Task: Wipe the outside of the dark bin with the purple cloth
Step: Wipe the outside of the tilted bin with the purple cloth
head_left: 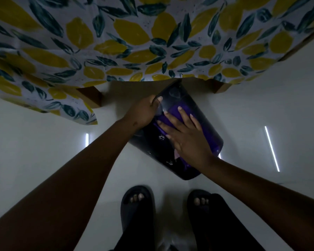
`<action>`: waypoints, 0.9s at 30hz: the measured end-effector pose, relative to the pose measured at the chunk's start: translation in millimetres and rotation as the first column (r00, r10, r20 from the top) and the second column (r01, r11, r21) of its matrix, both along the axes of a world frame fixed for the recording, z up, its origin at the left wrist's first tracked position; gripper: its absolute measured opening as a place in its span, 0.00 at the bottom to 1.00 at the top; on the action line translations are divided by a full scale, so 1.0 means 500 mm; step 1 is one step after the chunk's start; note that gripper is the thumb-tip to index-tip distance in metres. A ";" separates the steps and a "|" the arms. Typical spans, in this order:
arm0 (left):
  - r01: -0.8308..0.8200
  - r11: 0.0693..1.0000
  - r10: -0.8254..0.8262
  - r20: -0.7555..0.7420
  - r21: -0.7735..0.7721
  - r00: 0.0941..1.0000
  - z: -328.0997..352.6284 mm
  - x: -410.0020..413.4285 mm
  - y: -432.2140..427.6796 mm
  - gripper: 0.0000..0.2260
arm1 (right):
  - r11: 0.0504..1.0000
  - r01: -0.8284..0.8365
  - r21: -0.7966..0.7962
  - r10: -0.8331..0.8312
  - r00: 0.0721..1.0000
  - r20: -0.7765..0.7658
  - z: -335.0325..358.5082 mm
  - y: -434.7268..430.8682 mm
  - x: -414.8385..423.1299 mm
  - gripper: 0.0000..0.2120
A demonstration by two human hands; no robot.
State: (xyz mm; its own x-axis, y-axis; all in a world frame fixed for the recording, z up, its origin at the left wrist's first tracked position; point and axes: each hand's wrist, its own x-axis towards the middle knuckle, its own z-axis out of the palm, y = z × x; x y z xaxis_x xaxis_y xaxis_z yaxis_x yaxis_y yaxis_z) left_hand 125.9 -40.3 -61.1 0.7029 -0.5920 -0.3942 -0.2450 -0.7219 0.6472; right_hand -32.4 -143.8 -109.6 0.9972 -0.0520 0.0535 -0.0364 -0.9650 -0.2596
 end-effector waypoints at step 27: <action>-0.084 0.991 0.060 -0.223 -0.101 0.973 0.021 -0.027 0.020 0.12 | 0.964 0.177 0.197 -0.185 0.982 0.023 0.005 0.000 -0.050 0.21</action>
State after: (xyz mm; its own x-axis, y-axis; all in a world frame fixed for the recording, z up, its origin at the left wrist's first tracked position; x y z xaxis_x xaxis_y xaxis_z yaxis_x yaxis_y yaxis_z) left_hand 112.2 -30.4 -50.4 0.6488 -0.5906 -0.4798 -0.0381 -0.6549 0.7548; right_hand -57.5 -143.7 -106.9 0.9673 -0.2452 0.0649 -0.1918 -0.8745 -0.4455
